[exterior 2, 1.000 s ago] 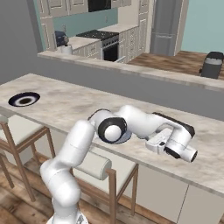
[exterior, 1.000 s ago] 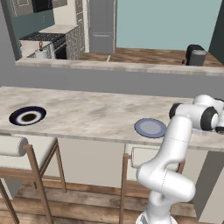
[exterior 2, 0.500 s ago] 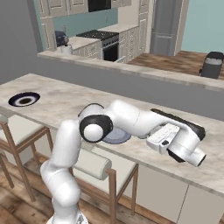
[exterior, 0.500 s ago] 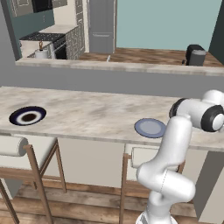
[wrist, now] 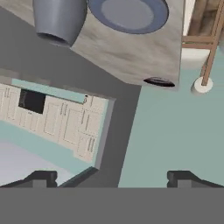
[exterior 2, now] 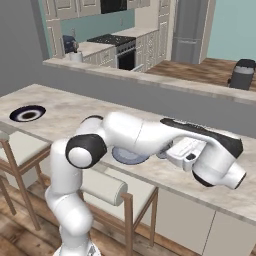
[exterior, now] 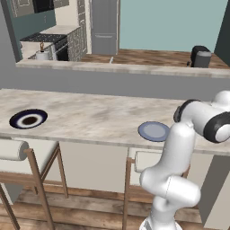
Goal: Retrieve the wine glasses from the counter and place one next to each plate.
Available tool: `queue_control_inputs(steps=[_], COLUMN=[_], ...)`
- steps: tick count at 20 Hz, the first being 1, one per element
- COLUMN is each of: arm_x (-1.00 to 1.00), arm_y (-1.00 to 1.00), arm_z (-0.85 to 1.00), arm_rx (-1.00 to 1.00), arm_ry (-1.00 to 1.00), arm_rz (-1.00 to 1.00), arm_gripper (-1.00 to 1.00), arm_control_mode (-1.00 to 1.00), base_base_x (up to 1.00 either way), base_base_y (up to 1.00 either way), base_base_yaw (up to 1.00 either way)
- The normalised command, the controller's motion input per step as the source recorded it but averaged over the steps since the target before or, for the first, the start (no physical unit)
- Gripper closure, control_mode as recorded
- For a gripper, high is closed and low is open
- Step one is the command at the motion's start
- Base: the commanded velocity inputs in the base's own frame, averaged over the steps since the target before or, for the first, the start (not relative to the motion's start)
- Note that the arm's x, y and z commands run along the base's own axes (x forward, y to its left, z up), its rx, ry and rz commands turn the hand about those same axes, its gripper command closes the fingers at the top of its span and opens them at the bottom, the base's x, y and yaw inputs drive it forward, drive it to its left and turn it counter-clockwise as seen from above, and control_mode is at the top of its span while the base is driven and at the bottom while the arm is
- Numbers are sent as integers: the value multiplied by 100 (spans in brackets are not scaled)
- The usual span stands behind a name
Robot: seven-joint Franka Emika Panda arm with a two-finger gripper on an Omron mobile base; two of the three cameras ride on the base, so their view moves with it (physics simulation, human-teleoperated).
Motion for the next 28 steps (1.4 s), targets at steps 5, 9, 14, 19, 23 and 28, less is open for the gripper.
queue_control_inputs(steps=[5, 9, 14, 19, 23, 28], arm_x=[-71, -44, 45, 58, 4, -31], arm_y=[70, 100, 82, 66, 8, -7], arm_z=[11, -55, -24, 0, 47, 62], arm_rx=[-3, -6, -5, -4, 0, 4], arm_ry=[-17, -26, -7, -1, 0, -6], arm_rz=[0, 0, 0, 0, 0, 4], arm_gripper=[-100, -100, -100, -100, -100, -100], arm_control_mode=[-100, -100, -100, -100, -100, -100], base_base_x=[0, 0, 0, 0, 0, 0], base_base_y=[0, 0, 0, 0, 0, 0], base_base_yaw=[0, 0, 0, 0, 0, 0])
